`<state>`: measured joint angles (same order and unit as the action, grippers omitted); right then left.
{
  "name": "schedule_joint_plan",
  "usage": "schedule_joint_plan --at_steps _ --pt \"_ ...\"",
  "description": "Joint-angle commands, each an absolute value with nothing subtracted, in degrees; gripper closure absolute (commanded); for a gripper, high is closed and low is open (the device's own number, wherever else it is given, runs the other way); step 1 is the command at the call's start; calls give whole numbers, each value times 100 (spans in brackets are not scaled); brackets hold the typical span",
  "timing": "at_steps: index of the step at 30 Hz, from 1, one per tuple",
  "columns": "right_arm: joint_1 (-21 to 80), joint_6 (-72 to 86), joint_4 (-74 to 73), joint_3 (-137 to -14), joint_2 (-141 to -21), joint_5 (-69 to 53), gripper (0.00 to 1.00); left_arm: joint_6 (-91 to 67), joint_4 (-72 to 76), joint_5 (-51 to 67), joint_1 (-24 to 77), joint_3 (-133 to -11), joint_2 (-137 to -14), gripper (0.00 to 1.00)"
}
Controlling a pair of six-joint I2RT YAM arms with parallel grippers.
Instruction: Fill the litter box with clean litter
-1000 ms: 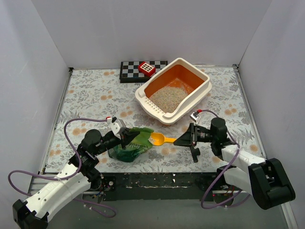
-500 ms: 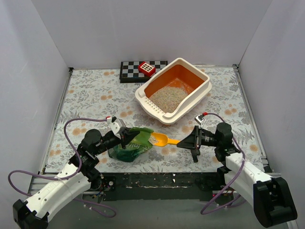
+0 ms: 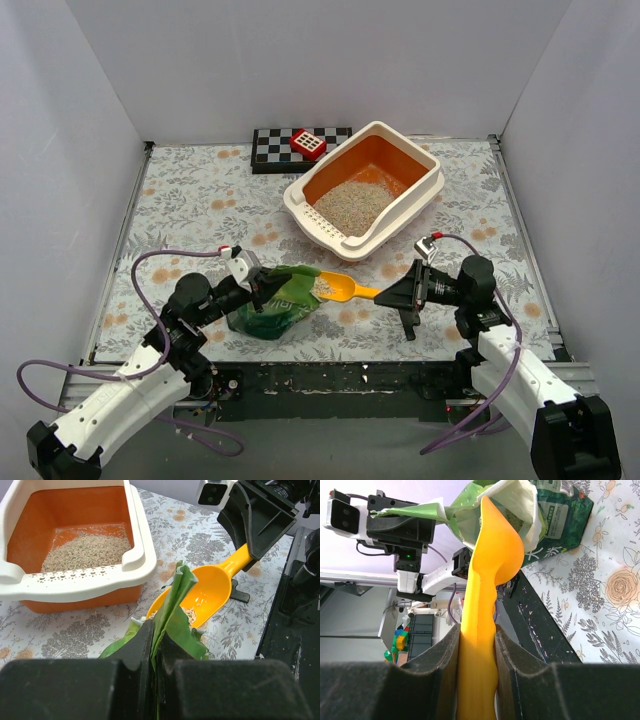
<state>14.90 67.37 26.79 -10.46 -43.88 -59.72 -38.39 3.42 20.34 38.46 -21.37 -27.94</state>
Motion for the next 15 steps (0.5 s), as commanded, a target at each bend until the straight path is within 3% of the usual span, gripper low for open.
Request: schedule_joint_plan --at_steps 1,15 --pt "1371 6759 2435 -1476 -4219 -6003 99 -3841 413 1829 3858 -2074 -2637 100" --pt "756 6697 2224 -2100 -4702 -5880 99 -3771 387 1046 3850 -2048 -2154 100"
